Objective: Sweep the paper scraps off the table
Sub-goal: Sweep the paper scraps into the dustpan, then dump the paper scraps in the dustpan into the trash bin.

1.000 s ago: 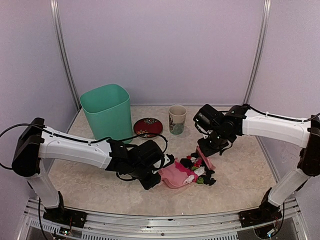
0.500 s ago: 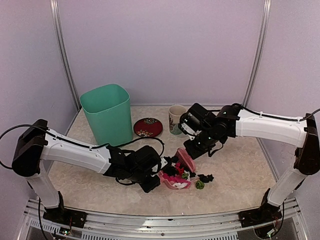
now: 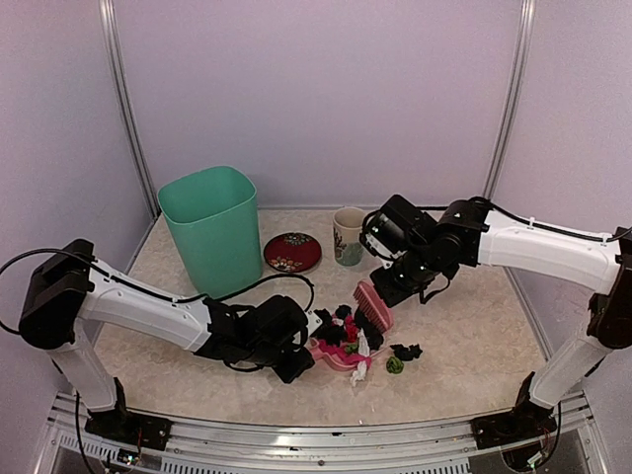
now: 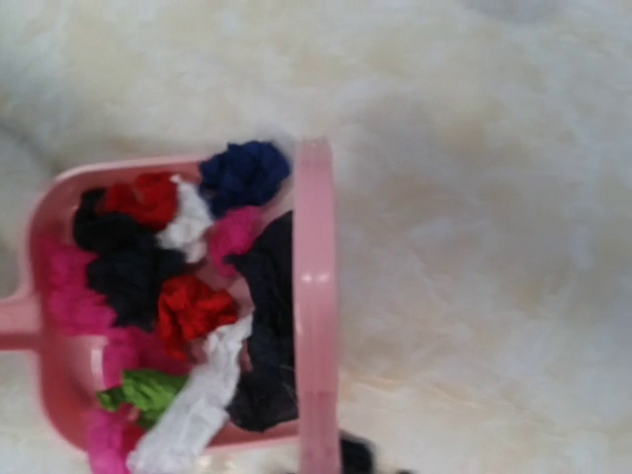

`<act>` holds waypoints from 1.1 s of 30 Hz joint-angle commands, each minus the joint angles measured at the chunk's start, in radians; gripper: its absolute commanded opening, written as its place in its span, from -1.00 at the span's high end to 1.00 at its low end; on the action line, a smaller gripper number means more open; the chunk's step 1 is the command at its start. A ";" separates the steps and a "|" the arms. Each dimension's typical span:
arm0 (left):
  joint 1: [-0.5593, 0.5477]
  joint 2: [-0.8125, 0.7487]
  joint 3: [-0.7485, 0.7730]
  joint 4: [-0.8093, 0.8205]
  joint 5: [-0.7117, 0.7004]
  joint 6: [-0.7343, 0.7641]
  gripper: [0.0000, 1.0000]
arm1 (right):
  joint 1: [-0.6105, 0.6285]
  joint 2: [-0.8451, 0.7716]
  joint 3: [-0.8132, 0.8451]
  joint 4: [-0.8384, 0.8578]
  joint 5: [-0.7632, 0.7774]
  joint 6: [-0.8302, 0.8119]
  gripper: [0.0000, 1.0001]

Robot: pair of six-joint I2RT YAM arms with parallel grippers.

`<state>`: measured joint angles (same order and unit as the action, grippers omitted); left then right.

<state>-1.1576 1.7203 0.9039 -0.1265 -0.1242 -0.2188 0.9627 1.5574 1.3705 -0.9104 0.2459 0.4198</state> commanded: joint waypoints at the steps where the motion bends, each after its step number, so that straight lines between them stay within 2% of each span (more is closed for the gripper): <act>1: -0.002 -0.029 -0.036 -0.006 -0.027 -0.020 1.00 | 0.011 -0.033 0.048 -0.084 0.160 0.032 1.00; 5: -0.015 -0.044 -0.053 -0.004 -0.034 -0.028 1.00 | 0.009 -0.047 0.057 -0.155 0.237 0.091 1.00; 21: -0.025 -0.158 -0.076 0.010 -0.071 -0.037 1.00 | -0.001 -0.169 -0.004 -0.210 0.291 0.175 1.00; 33: -0.023 -0.294 -0.025 -0.100 -0.131 -0.059 1.00 | -0.041 -0.311 -0.127 -0.060 0.242 0.166 1.00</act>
<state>-1.1793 1.4784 0.8333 -0.1627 -0.2192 -0.2626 0.9405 1.2938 1.2861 -1.0466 0.4965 0.5781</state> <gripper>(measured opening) 0.222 0.065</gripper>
